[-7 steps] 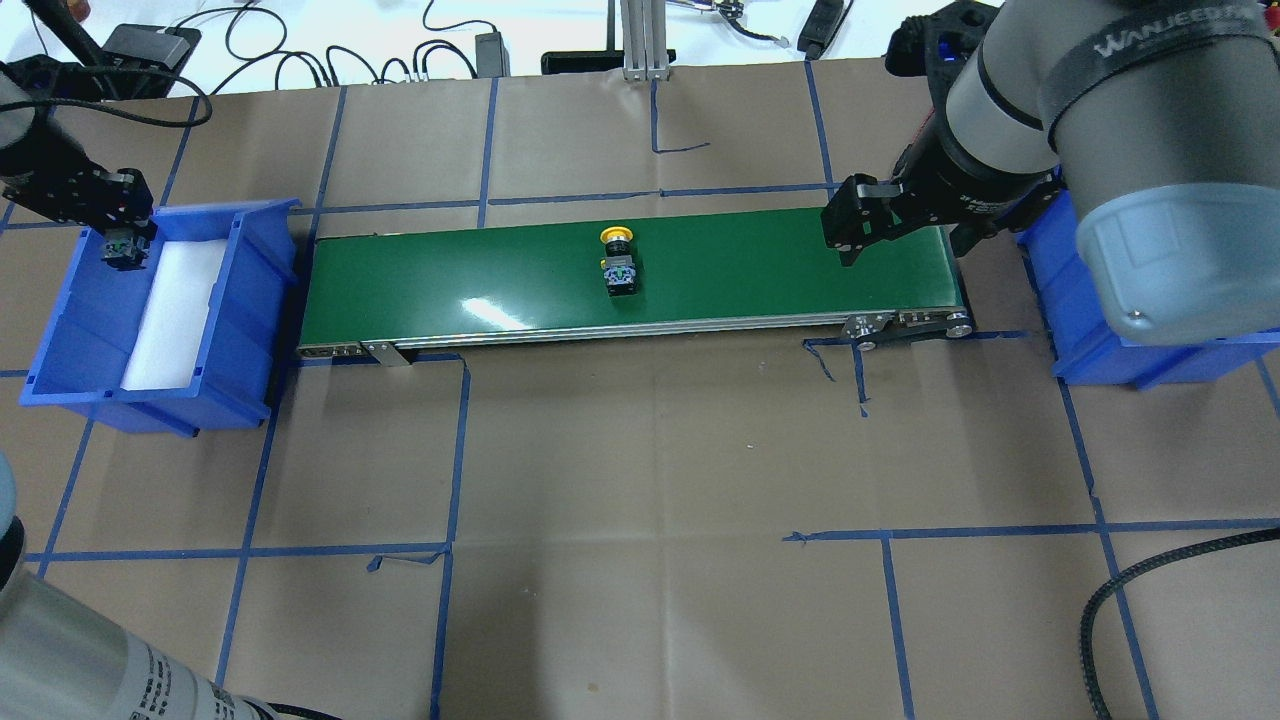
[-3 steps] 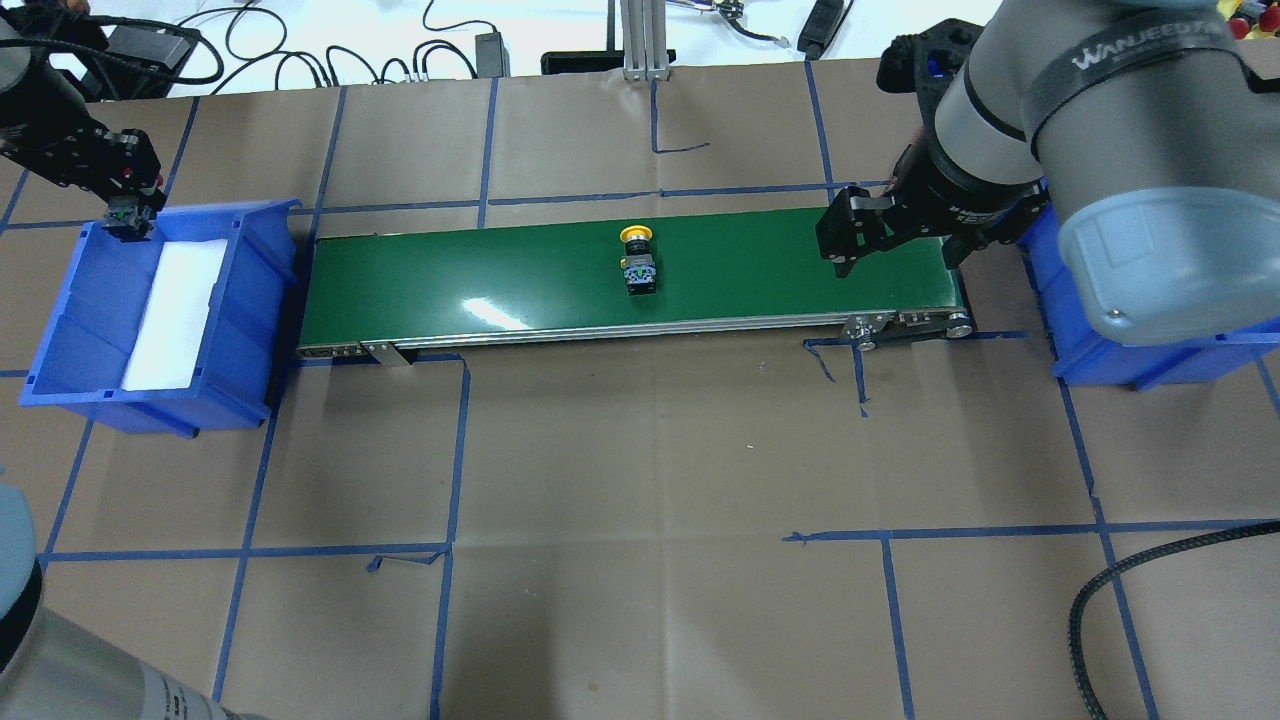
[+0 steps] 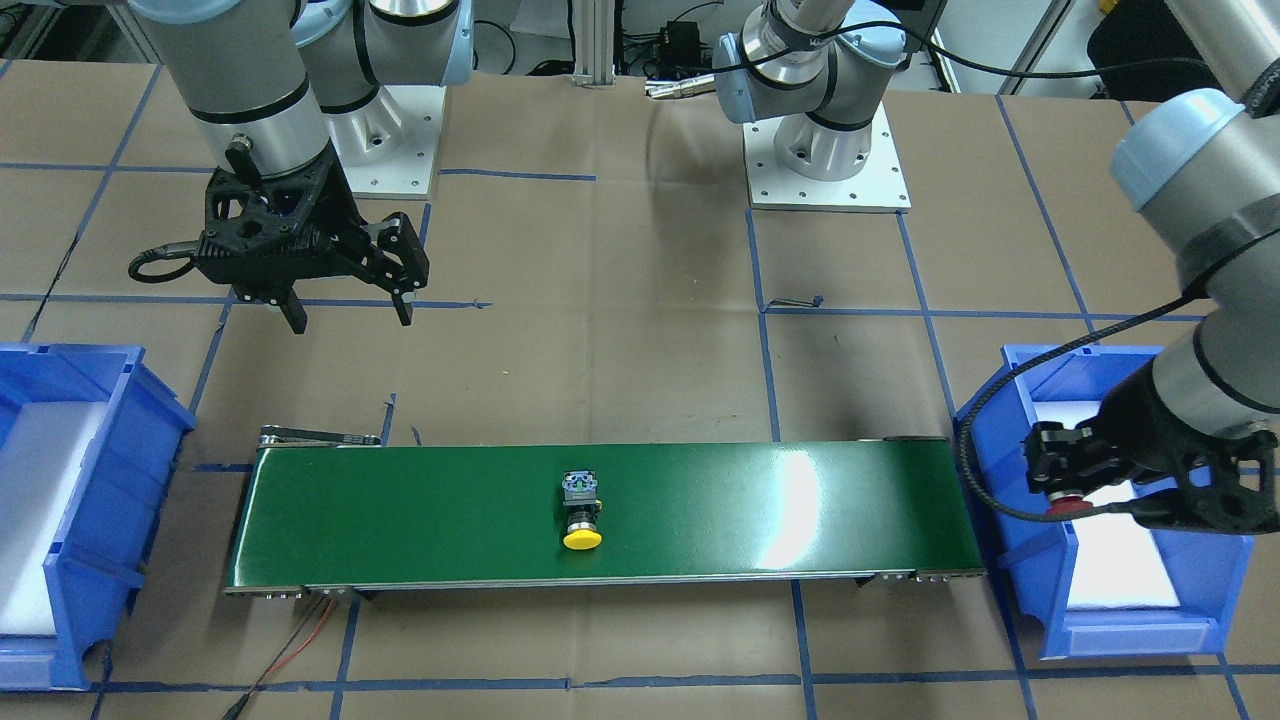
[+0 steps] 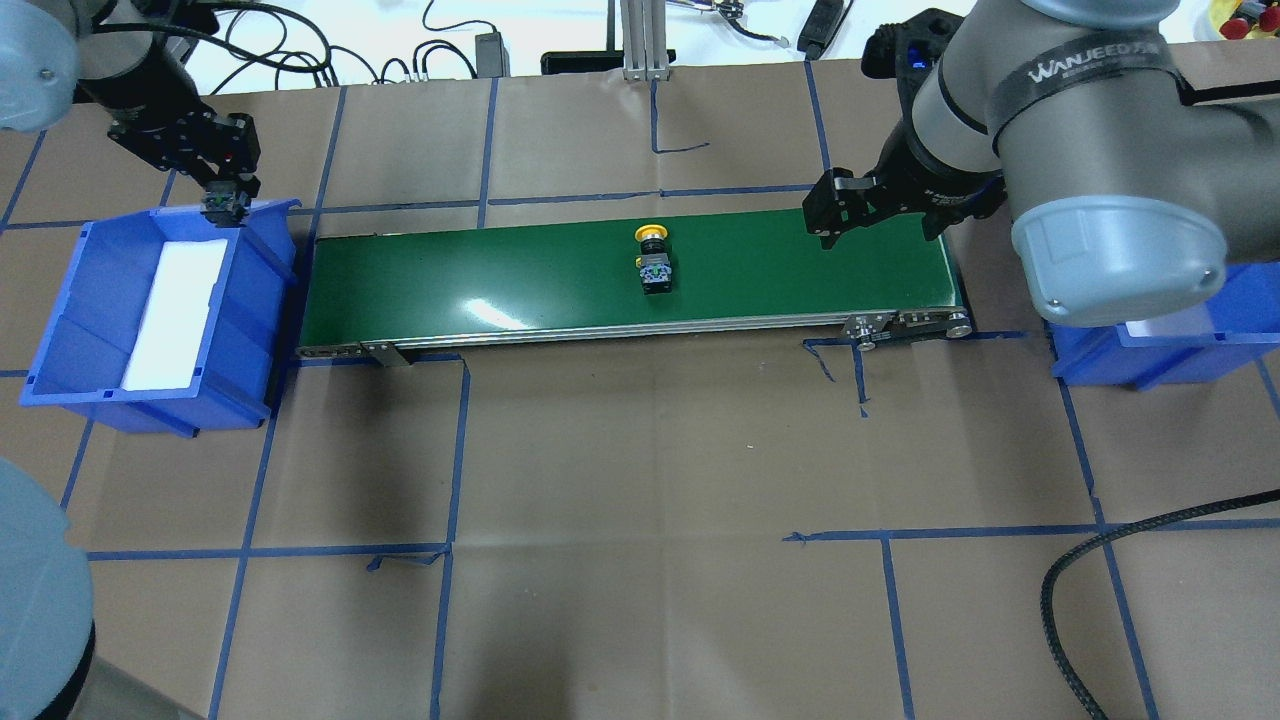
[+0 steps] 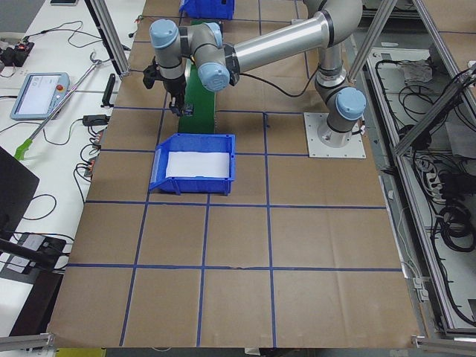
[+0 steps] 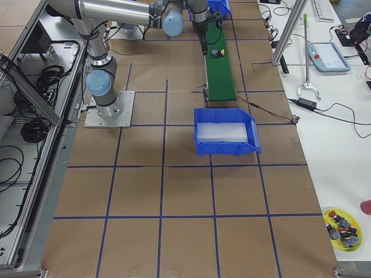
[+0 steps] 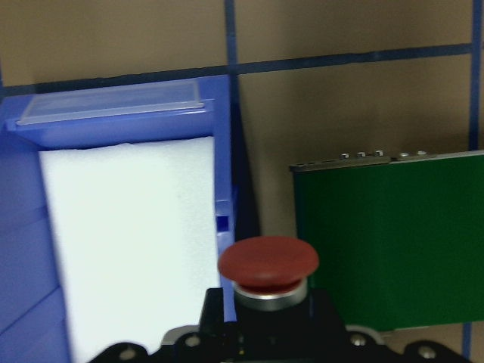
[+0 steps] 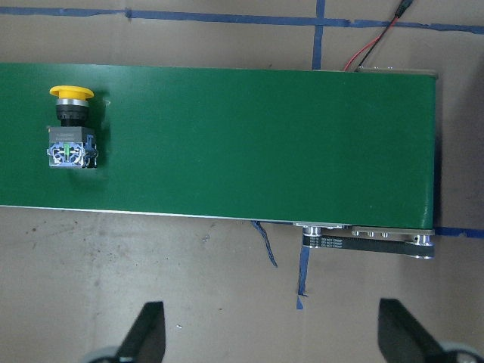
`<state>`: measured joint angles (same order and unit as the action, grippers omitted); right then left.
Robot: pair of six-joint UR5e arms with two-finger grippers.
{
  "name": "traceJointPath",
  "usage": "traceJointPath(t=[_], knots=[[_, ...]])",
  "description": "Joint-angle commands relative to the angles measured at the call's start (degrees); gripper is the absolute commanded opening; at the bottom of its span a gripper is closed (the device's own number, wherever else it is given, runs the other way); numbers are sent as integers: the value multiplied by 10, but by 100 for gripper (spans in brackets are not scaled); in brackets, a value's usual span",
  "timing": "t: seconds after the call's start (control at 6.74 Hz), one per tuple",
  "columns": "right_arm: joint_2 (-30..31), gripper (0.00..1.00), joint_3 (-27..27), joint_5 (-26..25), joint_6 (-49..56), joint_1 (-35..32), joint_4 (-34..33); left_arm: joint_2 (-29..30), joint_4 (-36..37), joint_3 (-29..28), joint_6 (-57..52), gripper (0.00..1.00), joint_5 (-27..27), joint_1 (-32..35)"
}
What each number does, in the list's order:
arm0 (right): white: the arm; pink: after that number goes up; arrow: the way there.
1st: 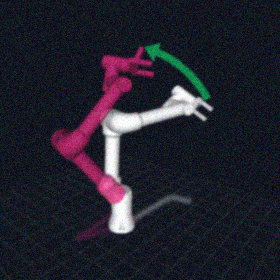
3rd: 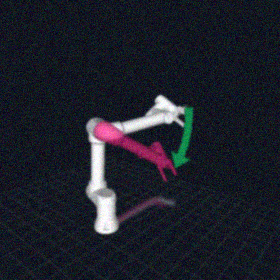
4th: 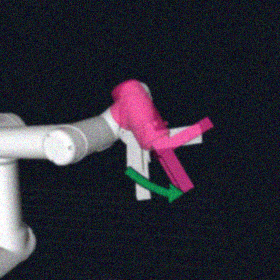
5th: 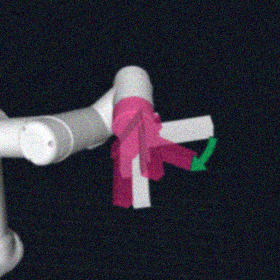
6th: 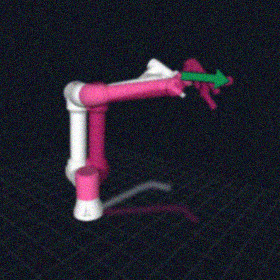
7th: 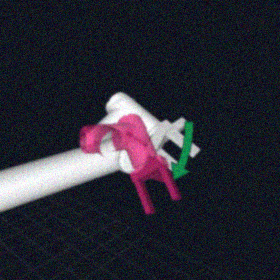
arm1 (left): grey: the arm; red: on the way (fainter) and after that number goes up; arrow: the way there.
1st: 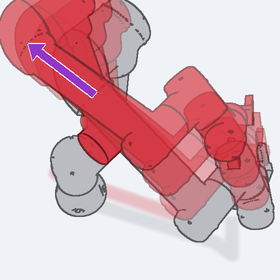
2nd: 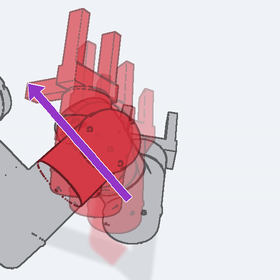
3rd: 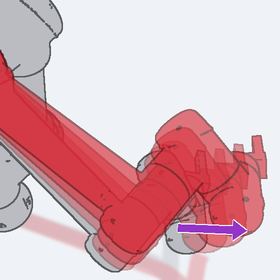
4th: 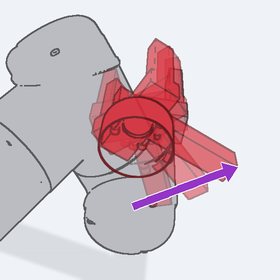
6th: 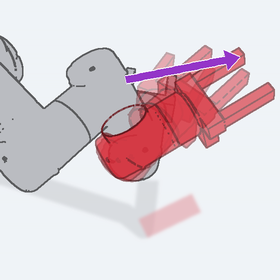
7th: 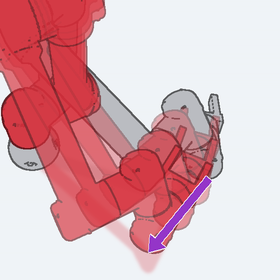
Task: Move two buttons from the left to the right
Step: 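Place the red button on the conveyor while the right gripper descends to the yellow button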
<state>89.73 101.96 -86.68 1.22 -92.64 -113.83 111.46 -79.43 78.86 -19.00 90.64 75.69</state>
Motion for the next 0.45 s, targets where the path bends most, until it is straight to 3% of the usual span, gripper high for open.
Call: traceJointPath(t=[0.0,0.3], knots=[[-38,100,-3,-2,-3,0,-10,9,8,29,53,3,-1,52],[-59,100,-8,-2,-4,4,-11,16,52,70,62,3,-3,58]])
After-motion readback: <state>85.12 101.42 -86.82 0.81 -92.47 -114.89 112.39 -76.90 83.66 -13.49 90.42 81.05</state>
